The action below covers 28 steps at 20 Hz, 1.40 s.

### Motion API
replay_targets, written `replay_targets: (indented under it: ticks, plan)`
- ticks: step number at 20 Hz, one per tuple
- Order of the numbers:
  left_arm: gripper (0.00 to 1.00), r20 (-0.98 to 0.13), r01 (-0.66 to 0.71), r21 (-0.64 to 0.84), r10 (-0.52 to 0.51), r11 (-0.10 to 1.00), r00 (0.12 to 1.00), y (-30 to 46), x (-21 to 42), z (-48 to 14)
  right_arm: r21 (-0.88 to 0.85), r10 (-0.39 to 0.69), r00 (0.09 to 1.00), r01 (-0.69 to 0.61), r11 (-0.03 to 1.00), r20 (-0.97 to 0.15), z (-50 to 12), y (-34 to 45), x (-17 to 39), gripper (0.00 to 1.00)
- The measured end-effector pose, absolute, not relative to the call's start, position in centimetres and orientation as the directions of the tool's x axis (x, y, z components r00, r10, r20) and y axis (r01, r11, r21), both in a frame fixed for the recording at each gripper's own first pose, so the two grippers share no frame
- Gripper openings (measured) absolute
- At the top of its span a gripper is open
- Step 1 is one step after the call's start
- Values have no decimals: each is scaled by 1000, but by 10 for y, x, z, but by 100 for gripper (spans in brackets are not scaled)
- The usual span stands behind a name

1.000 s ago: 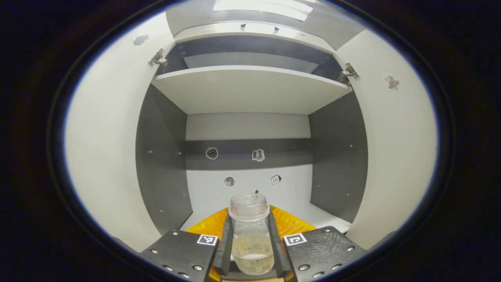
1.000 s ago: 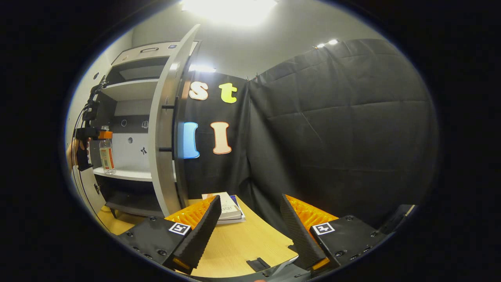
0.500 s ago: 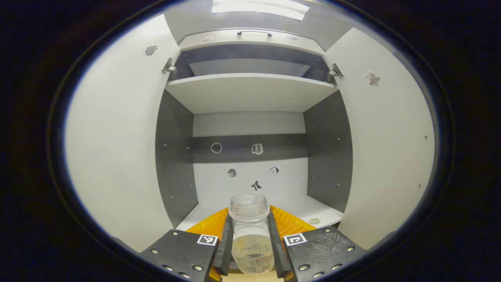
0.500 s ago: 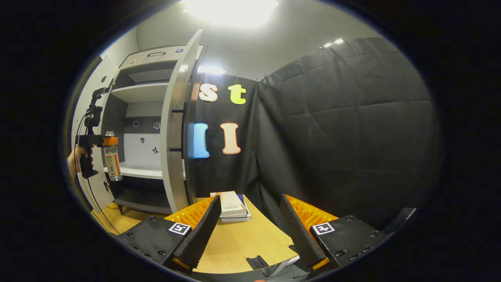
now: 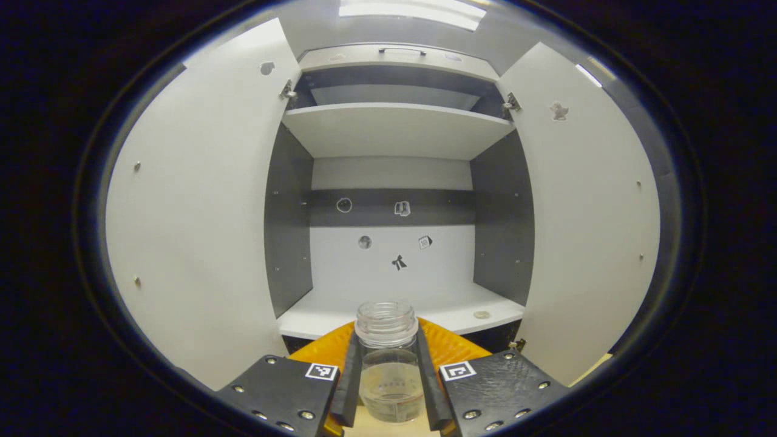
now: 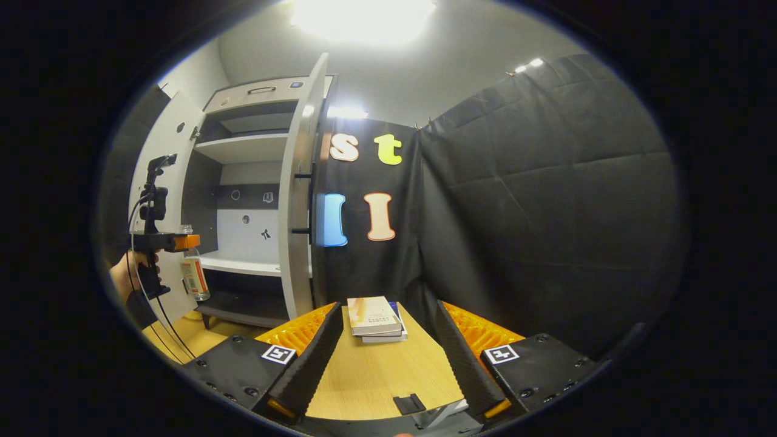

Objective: Grasp the bottle in the cabinet with the left hand and place it on the coaster, then close the right door with the right hand and the left door with the left hand.

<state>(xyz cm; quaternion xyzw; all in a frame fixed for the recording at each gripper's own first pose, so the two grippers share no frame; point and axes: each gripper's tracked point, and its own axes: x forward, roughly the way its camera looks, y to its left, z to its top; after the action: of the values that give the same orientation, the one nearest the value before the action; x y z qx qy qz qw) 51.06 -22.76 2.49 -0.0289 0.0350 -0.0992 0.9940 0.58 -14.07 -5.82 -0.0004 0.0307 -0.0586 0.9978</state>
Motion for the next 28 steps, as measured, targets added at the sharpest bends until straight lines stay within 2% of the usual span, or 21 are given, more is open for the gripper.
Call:
replay_targets:
  ticks: [9,18,28]
  plan:
    - [47,-84,196,-101,-205,975,975,-220,513,8,-8,-93,992,92,996,-89,-73,-137,-16,97]
    - [46,-75,235,-102,-243,967,967,-234,478,-43,-19,-101,987,100,995,-123,-91,-136,-32,97]
    - [46,-163,281,-119,-298,952,941,-253,441,-126,-40,-97,980,92,995,-171,-112,-137,-39,97]
